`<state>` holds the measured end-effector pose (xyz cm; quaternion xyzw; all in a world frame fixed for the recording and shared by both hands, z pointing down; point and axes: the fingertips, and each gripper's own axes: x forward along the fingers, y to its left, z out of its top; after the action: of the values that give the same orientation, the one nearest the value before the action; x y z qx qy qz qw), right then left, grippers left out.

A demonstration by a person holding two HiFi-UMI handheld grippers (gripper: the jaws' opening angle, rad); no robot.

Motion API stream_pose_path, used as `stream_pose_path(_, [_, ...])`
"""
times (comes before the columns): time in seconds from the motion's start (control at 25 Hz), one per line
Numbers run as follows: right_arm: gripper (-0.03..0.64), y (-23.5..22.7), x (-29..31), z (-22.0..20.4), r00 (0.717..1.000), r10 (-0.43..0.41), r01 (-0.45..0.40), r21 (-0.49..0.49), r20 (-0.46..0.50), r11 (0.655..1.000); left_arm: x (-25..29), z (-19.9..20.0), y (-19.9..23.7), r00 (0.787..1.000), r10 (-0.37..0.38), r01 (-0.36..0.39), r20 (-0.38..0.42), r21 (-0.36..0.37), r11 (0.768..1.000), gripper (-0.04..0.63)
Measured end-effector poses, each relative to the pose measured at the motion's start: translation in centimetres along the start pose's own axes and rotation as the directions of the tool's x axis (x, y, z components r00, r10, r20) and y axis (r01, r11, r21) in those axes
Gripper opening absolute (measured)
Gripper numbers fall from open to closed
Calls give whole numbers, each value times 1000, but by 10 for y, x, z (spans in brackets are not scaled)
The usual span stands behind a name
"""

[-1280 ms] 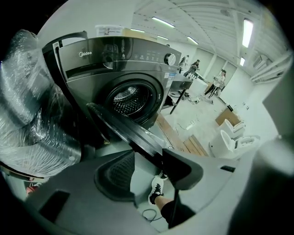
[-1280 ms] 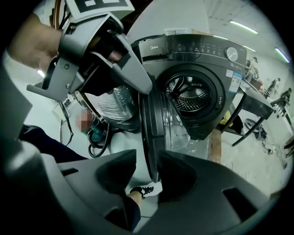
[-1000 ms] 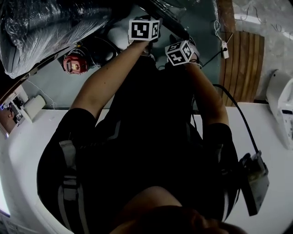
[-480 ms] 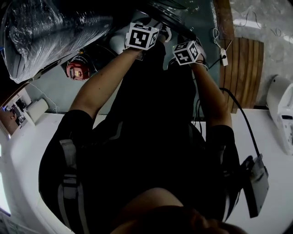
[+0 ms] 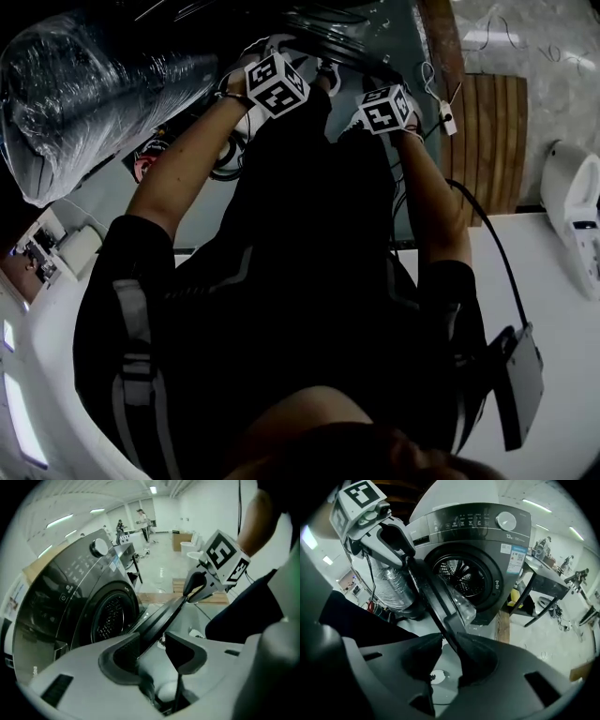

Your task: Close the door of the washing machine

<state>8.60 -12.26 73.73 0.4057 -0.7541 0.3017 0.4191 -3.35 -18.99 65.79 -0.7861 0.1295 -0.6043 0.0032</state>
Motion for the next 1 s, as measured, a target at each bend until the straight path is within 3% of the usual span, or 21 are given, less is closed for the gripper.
stream_pose_path(0.08, [109, -7, 0, 2, 1000, 4, -4, 17, -8, 1000, 0, 6, 4, 1000, -30, 30, 2, 14, 999, 151])
stream_pose_path(0.16, [113, -13, 1, 3, 1000, 7, -7, 21, -6, 1000, 2, 8, 6, 1000, -28, 29, -6, 100, 995, 137])
stream_pose_path(0.24, [115, -19, 3, 9, 1000, 4, -4, 14, 1, 1000, 4, 9, 10, 1000, -28, 28, -2, 143, 989, 127])
stream_pose_path(0.4, [121, -27, 5, 16, 1000, -5, 5, 25, 6, 1000, 5, 12, 17, 998, -57, 55, 9, 125, 991, 126])
stream_pose_path(0.6, [100, -44, 5, 18, 996, -86, 86, -5, -14, 996, 9, 18, 25, 995, -102, 100, 15, 105, 989, 126])
stream_pose_path(0.8, [103, -61, 9, 27, 992, -125, 126, 94, -16, 988, 13, 24, 35, 991, -130, 129, 7, 121, 984, 126])
stream_pose_path(1.0, [87, -85, 13, 32, 984, -178, 179, 213, -22, 961, 18, 31, 51, 990, -140, 139, 9, 70, 988, 126])
